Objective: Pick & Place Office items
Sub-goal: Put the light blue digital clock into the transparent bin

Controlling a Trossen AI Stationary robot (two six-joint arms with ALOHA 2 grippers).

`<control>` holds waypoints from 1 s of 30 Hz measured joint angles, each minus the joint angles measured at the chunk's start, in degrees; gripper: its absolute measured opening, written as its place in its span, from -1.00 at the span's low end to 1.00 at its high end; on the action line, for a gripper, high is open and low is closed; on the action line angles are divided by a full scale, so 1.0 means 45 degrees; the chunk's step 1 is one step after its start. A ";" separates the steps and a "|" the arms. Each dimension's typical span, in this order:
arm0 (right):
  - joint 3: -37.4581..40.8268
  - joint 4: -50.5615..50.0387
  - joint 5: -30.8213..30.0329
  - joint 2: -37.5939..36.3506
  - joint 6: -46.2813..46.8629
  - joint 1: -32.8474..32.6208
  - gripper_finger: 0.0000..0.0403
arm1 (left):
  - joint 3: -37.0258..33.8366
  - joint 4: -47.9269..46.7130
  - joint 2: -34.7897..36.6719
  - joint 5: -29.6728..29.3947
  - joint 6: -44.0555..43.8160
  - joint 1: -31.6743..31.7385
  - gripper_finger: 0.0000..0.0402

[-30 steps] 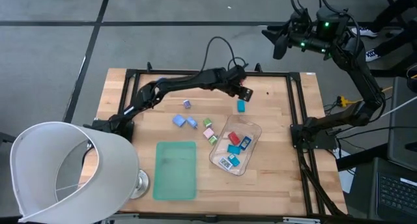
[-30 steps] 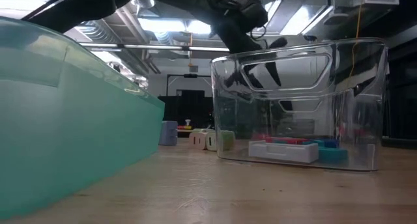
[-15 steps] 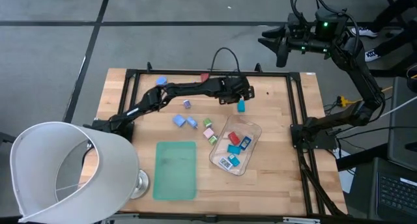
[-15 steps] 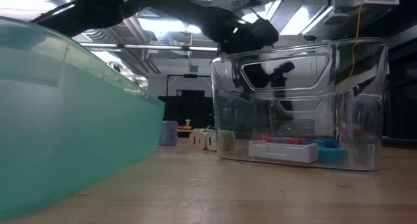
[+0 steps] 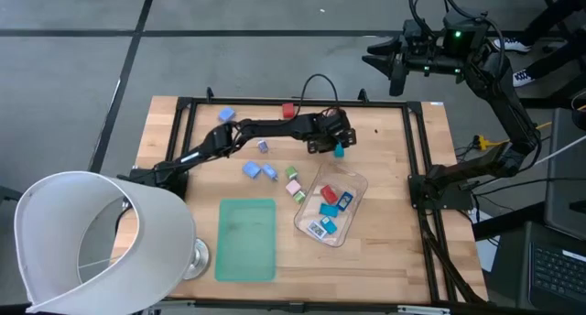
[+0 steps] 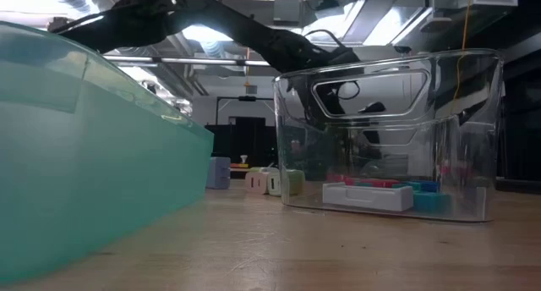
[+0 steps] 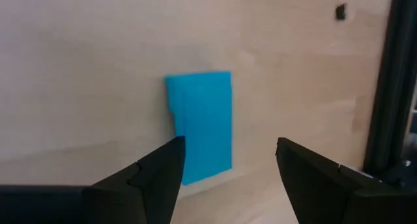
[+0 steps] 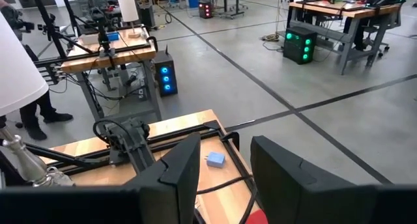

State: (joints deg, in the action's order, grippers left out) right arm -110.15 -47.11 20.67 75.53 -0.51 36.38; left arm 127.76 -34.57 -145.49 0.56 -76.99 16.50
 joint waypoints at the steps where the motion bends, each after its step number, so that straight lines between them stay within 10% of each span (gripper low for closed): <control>1: 0.0000 -0.0001 0.0000 0.0000 0.0000 0.0000 -0.32 | 0.0000 0.0047 0.0014 0.0048 0.0158 0.0078 0.18; 20: 0.0005 -0.0005 0.0356 0.0299 -0.0029 0.0000 -0.32 | 0.0078 -0.0132 -0.0737 0.1117 0.0275 0.0239 0.15; 30: 0.0005 -0.0010 0.0515 0.0442 0.0112 0.0002 -0.32 | 0.0087 -0.0130 -0.1250 0.2446 0.0244 0.0163 -0.42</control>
State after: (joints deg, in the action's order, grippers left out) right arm -110.13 -47.16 22.98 77.52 -0.01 36.39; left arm 128.16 -35.15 -151.11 11.56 -75.89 17.23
